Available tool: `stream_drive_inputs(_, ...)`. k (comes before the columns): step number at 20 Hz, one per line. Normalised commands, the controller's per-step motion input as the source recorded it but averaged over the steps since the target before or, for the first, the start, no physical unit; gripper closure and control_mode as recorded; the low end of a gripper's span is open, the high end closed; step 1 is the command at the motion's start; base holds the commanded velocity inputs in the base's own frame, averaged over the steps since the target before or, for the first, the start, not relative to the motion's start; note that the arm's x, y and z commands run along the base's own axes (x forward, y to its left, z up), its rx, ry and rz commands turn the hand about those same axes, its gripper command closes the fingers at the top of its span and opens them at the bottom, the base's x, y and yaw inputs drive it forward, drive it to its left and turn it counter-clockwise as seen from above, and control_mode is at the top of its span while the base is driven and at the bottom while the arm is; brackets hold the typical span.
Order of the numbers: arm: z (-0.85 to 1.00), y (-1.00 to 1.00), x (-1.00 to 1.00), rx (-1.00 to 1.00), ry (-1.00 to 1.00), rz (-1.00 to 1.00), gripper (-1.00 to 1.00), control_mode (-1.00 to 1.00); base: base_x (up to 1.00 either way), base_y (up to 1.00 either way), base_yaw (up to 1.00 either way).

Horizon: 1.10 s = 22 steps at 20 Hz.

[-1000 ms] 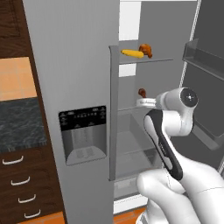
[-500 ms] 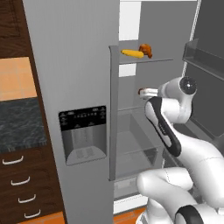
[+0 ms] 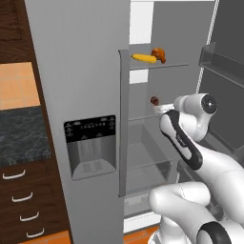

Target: Place one corn and one chicken drumstick in each tupperware on the nearby counter, to pack two identical lunches.

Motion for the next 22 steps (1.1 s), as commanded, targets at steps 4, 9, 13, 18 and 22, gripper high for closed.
stream_drive_inputs(4, 0.56, 0.02, 0.33, -0.07, 0.16, -0.05, -1.0, -1.0, 0.0, 0.0, 0.0)
stream_drive_inputs(9, 0.27, -0.03, 0.41, -0.12, 0.22, -0.12, -1.0, -1.0, 0.0, 0.0, 0.0)
stream_drive_inputs(13, -0.24, -0.2, 0.41, -0.08, -0.02, 0.0, -1.0, -1.0, 0.0, 0.0, 0.0)
stream_drive_inputs(18, -0.48, 0.0, 0.38, -0.08, 0.05, 0.08, -1.0, -1.0, 0.0, 0.0, 0.0)
stream_drive_inputs(22, -0.01, 0.0, 0.57, -0.01, 0.05, -0.06, -1.0, -1.0, 0.0, 0.0, 0.0)
